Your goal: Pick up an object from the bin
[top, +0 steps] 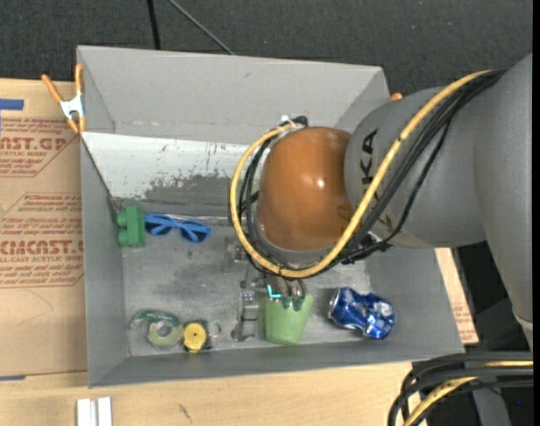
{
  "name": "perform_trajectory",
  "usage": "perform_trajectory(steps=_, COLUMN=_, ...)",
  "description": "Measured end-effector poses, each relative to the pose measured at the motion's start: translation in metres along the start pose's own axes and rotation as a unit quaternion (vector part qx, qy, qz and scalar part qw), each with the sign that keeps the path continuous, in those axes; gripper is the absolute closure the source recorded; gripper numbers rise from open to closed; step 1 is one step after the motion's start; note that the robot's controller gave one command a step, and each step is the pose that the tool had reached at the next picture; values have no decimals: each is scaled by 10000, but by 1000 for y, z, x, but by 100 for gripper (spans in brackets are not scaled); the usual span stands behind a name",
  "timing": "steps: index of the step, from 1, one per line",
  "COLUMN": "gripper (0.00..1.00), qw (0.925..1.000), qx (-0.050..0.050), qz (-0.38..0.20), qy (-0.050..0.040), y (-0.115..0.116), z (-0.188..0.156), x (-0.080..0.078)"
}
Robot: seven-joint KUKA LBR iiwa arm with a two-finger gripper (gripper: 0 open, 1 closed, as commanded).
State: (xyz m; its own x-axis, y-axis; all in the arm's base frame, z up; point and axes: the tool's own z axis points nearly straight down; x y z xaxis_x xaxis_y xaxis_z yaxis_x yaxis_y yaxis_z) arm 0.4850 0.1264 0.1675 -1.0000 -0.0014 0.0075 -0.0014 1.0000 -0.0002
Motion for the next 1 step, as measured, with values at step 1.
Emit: perform_trajectory(steps=1, gripper=0, qw=9911, qx=0, qz=-1332, qy=-28, y=76, z=99, x=-7)
